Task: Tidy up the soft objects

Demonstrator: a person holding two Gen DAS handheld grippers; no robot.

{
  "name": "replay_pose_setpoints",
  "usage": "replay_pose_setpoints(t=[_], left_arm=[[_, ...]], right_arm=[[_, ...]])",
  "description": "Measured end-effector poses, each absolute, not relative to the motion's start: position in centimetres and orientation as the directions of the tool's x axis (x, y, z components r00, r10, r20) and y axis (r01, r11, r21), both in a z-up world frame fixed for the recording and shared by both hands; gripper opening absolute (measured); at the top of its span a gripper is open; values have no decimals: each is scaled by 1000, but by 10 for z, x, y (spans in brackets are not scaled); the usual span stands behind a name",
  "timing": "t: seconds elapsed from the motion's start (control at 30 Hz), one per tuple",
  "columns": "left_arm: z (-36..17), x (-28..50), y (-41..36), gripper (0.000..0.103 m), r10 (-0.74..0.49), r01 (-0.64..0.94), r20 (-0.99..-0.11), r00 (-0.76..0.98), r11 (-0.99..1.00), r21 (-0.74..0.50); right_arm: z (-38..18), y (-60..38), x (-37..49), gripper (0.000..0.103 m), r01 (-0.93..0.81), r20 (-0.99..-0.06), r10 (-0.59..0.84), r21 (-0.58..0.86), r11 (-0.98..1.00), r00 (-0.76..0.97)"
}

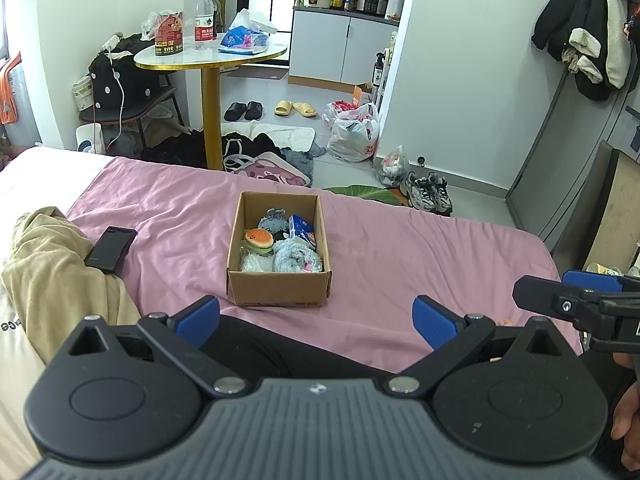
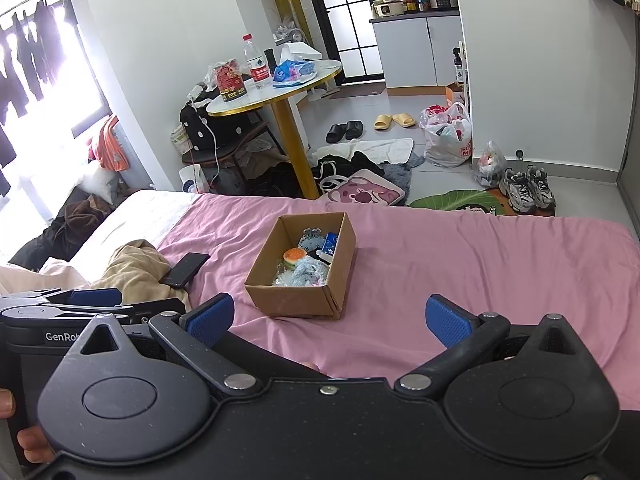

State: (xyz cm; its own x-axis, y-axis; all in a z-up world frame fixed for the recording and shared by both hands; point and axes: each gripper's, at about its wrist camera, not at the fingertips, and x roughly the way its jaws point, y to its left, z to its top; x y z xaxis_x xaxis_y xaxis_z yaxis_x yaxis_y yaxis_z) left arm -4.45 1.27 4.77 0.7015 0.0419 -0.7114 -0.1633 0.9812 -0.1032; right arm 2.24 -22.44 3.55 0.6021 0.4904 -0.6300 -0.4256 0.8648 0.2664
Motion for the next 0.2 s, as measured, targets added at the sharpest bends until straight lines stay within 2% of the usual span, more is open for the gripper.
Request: replay_pose_setpoints(t=[0.2], left_arm=[[46, -46, 12, 102, 46, -164, -703, 709, 981, -100]], right_arm=[[35, -224, 21, 103, -424, -631, 490, 267, 865, 602]])
